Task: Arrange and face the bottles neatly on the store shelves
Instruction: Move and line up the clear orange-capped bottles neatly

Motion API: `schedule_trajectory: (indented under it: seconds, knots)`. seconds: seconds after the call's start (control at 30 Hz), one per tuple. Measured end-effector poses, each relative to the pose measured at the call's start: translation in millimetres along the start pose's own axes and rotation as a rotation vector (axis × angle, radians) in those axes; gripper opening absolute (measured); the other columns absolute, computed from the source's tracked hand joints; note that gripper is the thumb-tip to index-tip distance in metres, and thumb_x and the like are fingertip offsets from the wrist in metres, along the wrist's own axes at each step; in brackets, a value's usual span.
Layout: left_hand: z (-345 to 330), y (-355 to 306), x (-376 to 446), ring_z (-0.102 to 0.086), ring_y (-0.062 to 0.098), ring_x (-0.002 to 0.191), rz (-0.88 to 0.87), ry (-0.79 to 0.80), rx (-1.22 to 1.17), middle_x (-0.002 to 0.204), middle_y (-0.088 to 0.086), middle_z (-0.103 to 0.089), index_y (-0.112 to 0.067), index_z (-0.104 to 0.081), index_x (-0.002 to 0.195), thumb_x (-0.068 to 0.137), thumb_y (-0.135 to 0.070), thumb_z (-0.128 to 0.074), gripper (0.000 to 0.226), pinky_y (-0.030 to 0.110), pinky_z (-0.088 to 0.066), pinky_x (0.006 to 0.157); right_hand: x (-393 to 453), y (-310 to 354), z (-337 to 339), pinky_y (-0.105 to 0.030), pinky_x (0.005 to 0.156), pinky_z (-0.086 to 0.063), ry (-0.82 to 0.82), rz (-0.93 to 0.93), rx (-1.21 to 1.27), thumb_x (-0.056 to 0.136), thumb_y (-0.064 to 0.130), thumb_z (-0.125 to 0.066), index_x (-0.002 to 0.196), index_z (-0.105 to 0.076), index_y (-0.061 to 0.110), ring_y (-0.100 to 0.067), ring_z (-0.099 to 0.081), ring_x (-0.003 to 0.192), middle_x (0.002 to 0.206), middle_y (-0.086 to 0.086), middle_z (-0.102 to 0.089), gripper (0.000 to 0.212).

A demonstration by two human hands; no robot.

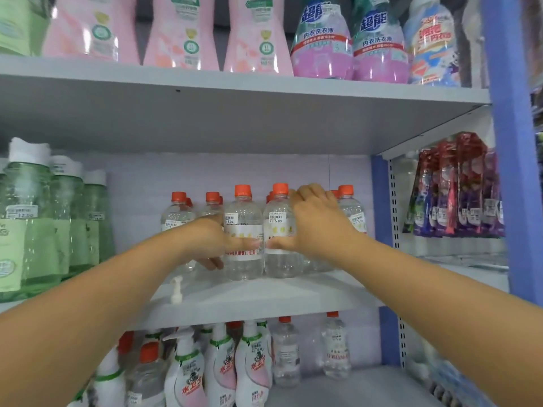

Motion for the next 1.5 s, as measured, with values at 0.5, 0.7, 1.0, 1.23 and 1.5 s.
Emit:
schedule_trajectory:
  seconds: [0.5, 0.7, 1.0, 1.23, 1.5]
  knots:
    - [-2, 11, 27, -0.077, 0.022, 0.094, -0.086, 0.051, -0.311, 0.113, -0.001, -0.076, -0.038, -0.032, 0.149, 0.078, -0.024, -0.089, 0.092, 0.041, -0.064, 0.083, 54, -27, -4, -0.045, 0.102, -0.039, 0.226, 0.061, 0.134, 0.077, 0.077, -0.065, 0.153, -0.023, 0.041, -0.033, -0.035, 0.133, 0.132, -0.002, -0.054, 0.094]
    - [-11, 27, 36, -0.076, 0.018, 0.097, -0.13, -0.001, -0.371, 0.113, -0.007, -0.076, -0.04, -0.034, 0.151, 0.074, -0.04, -0.089, 0.095, 0.04, -0.063, 0.085, 57, -37, -13, -0.045, 0.101, -0.048, 0.234, 0.041, 0.263, 0.083, 0.075, -0.062, 0.149, -0.027, 0.05, -0.028, -0.045, 0.127, 0.131, 0.005, -0.059, 0.079]
    - [-14, 31, 39, -0.076, 0.016, 0.098, -0.136, 0.009, -0.384, 0.121, -0.007, -0.073, -0.039, -0.033, 0.154, 0.055, -0.057, -0.089, 0.115, 0.037, -0.063, 0.084, 58, -42, -13, -0.043, 0.105, -0.048, 0.214, 0.056, 0.34, 0.083, 0.073, -0.063, 0.148, -0.03, 0.054, -0.024, -0.052, 0.126, 0.136, 0.01, -0.06, 0.075]
    - [-13, 31, 33, -0.076, 0.017, 0.096, -0.108, -0.064, -0.327, 0.113, -0.005, -0.074, -0.03, -0.052, 0.137, 0.076, -0.044, -0.087, 0.072, 0.038, -0.063, 0.086, 59, -42, -12, -0.044, 0.108, -0.047, 0.22, 0.058, 0.359, 0.084, 0.07, -0.066, 0.151, -0.03, 0.052, -0.024, -0.052, 0.129, 0.138, 0.009, -0.059, 0.078]
    - [-15, 24, 24, -0.077, 0.017, 0.09, -0.106, -0.112, -0.324, 0.108, -0.002, -0.074, -0.025, -0.055, 0.131, 0.074, -0.041, -0.089, 0.069, 0.037, -0.064, 0.081, 56, -40, -10, -0.044, 0.107, -0.048, 0.245, 0.046, 0.344, 0.086, 0.068, -0.064, 0.152, -0.025, 0.053, -0.024, -0.052, 0.129, 0.14, 0.009, -0.058, 0.078]
Point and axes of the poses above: each hand's wrist, its own x-axis towards the middle knuckle, its own z-axis out of the back of the hand, y = z × x, the point moved 3 cm from there along x, towards the middle knuckle
